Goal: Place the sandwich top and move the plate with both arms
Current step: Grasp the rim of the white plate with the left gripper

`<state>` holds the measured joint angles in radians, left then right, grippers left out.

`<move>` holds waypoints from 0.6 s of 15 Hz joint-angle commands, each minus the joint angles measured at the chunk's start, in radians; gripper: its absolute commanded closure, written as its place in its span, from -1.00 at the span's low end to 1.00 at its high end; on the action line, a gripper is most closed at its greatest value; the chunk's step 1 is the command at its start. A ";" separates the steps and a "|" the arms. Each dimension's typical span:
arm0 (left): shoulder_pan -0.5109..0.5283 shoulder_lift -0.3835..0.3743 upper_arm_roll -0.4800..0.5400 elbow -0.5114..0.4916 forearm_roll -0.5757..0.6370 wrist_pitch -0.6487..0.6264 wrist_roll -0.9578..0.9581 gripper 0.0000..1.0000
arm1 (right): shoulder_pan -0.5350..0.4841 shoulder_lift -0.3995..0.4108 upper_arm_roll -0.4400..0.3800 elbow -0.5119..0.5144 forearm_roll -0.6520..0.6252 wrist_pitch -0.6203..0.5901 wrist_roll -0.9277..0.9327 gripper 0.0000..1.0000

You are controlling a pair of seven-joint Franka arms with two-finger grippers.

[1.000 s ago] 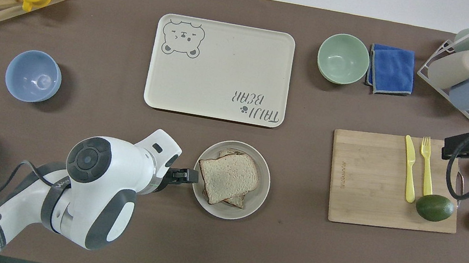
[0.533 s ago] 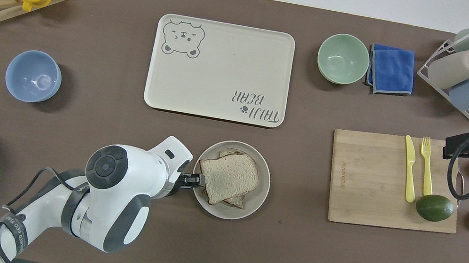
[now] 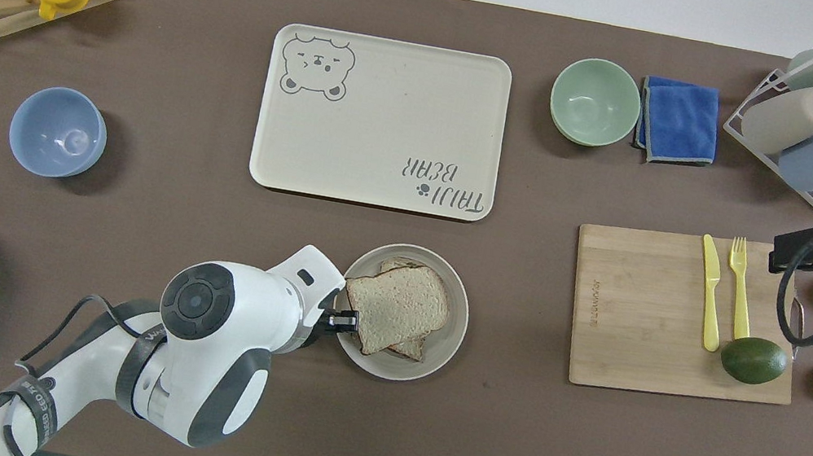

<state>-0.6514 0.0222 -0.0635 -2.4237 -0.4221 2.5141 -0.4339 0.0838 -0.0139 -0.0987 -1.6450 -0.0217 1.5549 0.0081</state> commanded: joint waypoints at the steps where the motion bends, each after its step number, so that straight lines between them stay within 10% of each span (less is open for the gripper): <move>1: -0.019 -0.001 0.014 0.002 -0.020 0.003 0.032 0.92 | -0.045 -0.003 0.017 -0.001 0.022 0.011 -0.033 -1.00; 9: 0.010 -0.001 0.016 0.059 -0.021 -0.090 0.038 1.00 | -0.055 -0.003 0.016 0.005 0.025 0.004 -0.027 -1.00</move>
<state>-0.6502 0.0217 -0.0611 -2.4076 -0.4243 2.5023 -0.4224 0.0553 -0.0140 -0.0980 -1.6438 -0.0217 1.5549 0.0068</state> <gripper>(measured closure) 0.960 0.000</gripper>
